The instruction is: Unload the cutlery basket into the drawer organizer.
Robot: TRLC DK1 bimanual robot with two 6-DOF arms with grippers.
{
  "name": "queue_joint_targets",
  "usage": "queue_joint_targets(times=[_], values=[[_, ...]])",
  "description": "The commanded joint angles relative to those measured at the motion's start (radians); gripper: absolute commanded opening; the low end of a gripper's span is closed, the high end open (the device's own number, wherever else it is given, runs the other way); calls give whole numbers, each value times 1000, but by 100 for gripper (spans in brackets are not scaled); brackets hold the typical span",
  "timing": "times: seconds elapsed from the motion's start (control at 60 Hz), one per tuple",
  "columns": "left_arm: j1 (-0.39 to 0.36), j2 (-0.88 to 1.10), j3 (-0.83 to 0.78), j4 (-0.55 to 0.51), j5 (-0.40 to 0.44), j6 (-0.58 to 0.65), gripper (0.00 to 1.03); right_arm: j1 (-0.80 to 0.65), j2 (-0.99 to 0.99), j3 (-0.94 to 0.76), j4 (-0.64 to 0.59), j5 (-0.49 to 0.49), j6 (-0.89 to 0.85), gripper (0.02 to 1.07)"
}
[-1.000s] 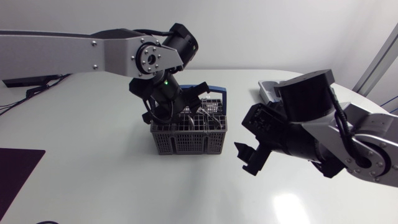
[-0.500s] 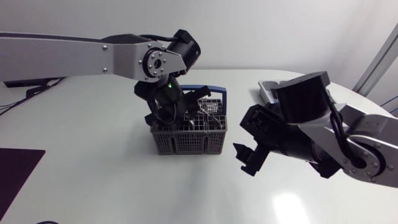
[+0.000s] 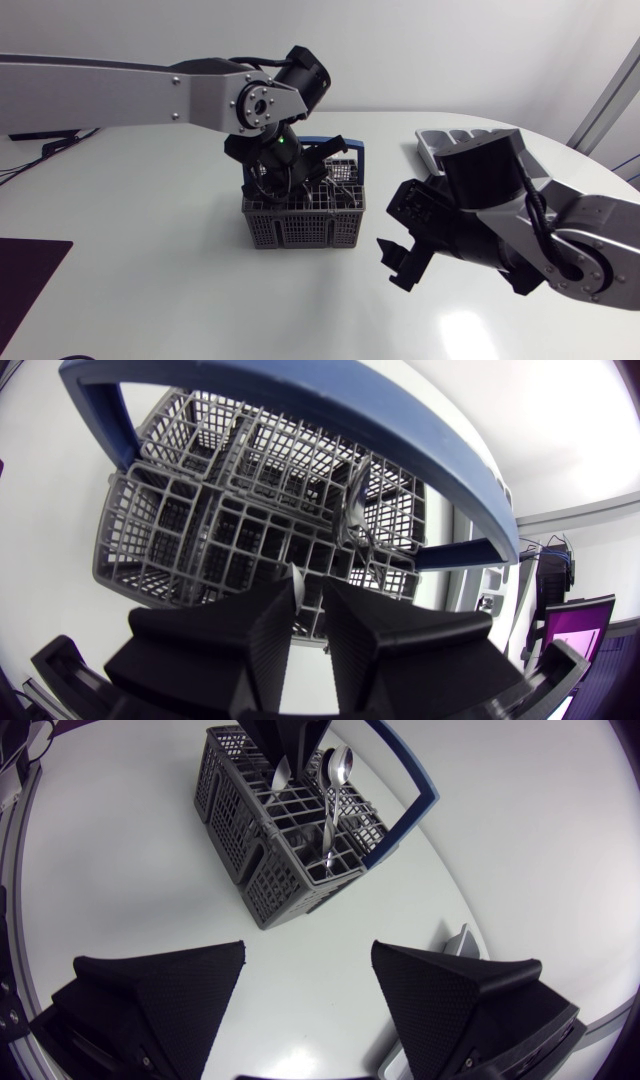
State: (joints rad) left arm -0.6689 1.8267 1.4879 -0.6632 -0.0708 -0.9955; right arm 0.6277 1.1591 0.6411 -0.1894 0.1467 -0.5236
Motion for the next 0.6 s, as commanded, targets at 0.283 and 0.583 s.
queue_joint_targets(times=[0.283,0.583], values=[[-12,26,0,19,-32,-19,14,9,11,-26,8,8,8,93],[-17,-6,-34,14,-38,-19,6,9,13,-38,8,8,10,93]])
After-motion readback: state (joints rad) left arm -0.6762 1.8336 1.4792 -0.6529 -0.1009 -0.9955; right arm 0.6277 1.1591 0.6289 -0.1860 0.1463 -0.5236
